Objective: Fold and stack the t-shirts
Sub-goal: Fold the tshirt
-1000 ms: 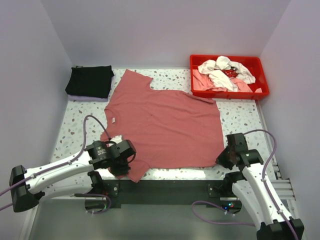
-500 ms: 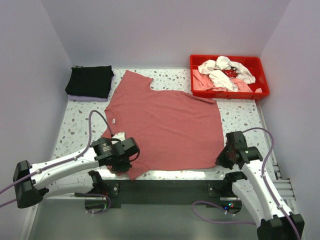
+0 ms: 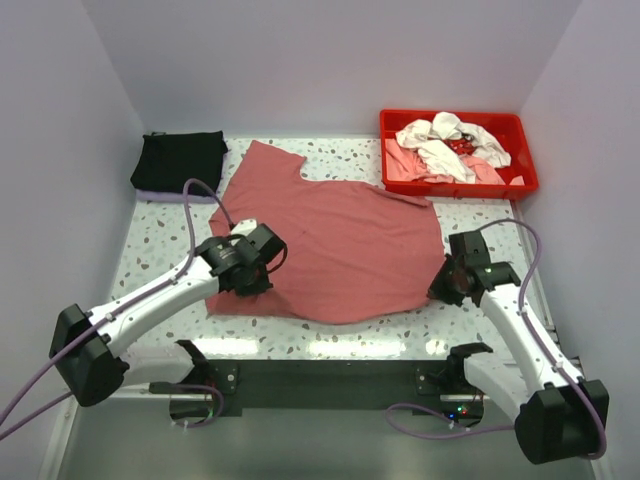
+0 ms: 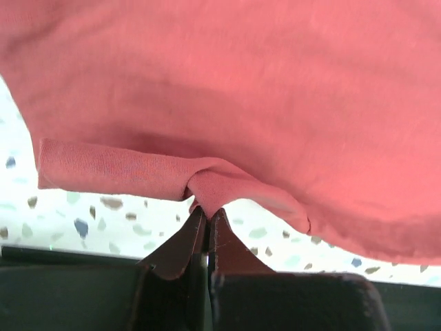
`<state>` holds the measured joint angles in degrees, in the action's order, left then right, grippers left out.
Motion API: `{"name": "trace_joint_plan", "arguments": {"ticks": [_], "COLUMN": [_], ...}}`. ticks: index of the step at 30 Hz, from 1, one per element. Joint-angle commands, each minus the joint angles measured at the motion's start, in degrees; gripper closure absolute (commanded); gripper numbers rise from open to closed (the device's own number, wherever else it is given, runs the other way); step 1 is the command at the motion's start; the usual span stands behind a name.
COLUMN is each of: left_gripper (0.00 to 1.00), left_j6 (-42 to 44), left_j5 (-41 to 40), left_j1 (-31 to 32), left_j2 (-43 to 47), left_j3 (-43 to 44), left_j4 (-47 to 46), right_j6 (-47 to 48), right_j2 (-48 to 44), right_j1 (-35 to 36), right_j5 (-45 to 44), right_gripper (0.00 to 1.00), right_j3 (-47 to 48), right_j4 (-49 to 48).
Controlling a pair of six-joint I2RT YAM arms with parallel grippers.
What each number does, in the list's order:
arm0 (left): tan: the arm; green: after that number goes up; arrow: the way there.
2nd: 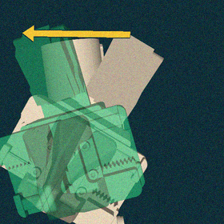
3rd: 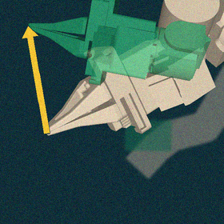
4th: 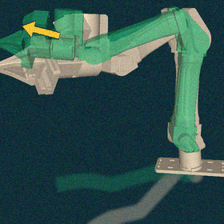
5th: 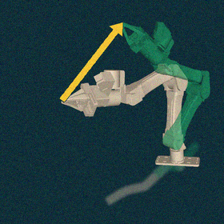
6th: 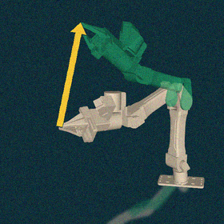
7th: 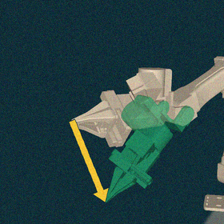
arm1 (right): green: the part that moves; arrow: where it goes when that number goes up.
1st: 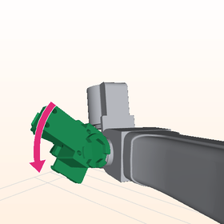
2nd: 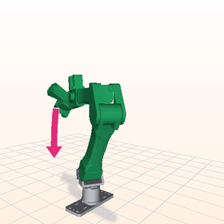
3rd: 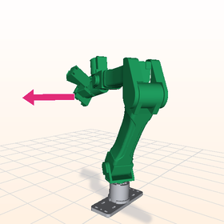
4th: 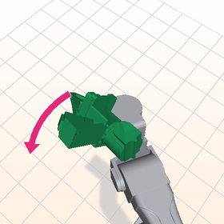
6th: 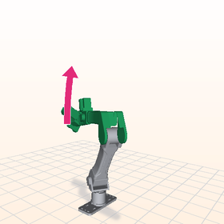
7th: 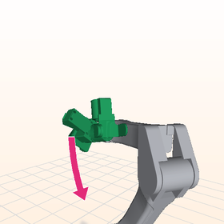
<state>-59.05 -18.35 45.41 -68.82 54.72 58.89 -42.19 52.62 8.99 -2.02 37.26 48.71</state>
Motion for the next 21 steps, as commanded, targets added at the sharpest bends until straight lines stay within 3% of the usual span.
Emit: {"name": "trace_joint_plan", "arguments": {"ticks": [1, 8, 13, 21], "left_gripper": [1.0, 1.0, 1.0, 1.0], "left_j6": [6.4, 10.0, 12.2, 14.7], "left_j5": [-2.7, -1.3, -0.4, 0.9], "left_j1": [-3.0, -9.4, -11.3, -14.4], "left_j2": [-1.8, -6.9, -8.9, -14.0], "left_j3": [3.2, 4.4, 4.8, 6.3], "left_j4": [-7.1, -11.9, -17.7, -19.7], "right_j6": [2.1, 3.9, 3.8, 3.4], "right_j2": [1.9, 9.0, 11.1, 15.4], "right_j1": [0.1, -0.1, -0.1, -0.2], "right_j5": [-1.1, -4.7, -6.1, -6.7], "right_gripper": [0.98, 0.97, 0.97, 0.96], "right_j3": [3.9, 6.9, 8.3, 9.4], "right_j4": [-5.4, -10.1, -14.6, -18.1]}}
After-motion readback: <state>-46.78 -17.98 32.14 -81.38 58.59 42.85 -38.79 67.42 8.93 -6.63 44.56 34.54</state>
